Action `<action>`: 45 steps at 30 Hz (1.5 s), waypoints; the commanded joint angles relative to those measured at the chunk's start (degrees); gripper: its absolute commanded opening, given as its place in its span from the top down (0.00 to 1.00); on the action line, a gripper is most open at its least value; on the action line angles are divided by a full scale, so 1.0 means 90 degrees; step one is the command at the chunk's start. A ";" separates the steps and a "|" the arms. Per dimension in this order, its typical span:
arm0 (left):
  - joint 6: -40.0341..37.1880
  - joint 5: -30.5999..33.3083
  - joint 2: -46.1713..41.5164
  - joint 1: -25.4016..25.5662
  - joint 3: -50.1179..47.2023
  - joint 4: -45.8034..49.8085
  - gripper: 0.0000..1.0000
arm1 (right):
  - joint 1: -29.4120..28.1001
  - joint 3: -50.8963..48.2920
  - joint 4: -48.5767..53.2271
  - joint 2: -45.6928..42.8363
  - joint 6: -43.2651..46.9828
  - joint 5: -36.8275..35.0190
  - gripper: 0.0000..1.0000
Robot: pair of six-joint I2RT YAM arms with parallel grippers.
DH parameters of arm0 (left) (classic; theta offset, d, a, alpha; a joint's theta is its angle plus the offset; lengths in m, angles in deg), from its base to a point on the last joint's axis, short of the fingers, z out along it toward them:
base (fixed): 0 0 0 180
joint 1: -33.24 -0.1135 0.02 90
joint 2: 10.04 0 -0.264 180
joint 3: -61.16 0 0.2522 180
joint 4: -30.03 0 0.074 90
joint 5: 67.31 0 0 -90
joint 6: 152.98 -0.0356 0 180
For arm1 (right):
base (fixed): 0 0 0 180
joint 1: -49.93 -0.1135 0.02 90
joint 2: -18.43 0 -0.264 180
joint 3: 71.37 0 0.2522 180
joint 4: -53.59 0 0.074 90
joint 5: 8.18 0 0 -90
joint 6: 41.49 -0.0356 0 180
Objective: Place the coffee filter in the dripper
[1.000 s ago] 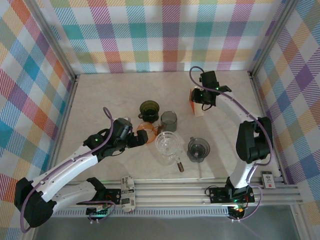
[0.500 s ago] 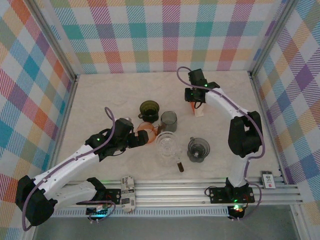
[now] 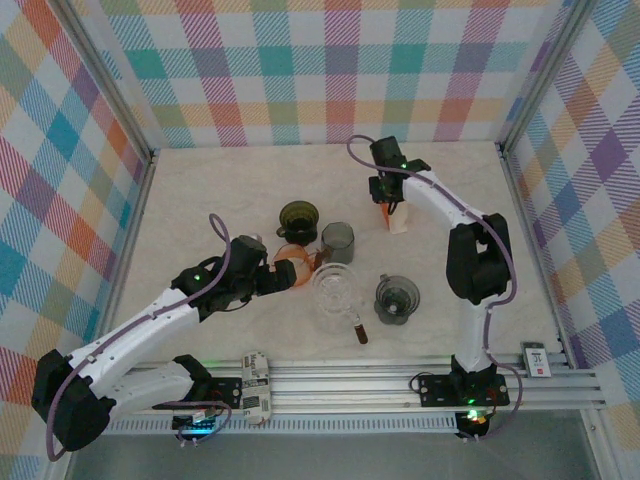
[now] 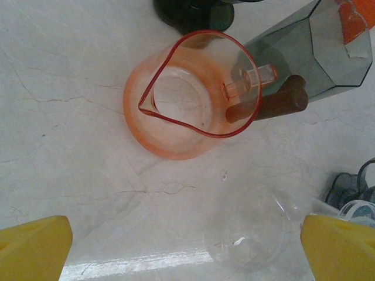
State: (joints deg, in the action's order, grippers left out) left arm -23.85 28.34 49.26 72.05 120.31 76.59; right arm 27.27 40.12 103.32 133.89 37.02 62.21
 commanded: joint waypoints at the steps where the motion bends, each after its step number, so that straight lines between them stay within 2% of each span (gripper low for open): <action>1: -0.0109 0.0090 0.0023 -0.0054 -0.0062 -0.0011 0.00 | -0.0061 0.0253 0.0141 0.0156 0.0141 -0.0188 0.68; 15: -0.0037 -0.0030 0.0107 -0.0083 -0.0072 -0.0062 0.00 | -0.0131 0.0195 0.0020 0.0071 0.0231 -0.0490 0.79; 26: -0.0001 -0.0126 0.0119 -0.0092 -0.0056 -0.0088 0.00 | -0.0149 0.0049 -0.0032 -0.0154 0.0234 -0.0564 0.97; 45: -0.0048 -0.0179 0.0100 -0.0093 0.0127 0.0039 0.00 | -0.0227 -0.0774 -0.0155 -0.1282 0.0097 -0.0330 0.99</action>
State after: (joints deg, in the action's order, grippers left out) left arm -23.80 27.16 50.34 71.72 120.33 76.59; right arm 25.57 34.20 102.58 124.98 38.68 58.29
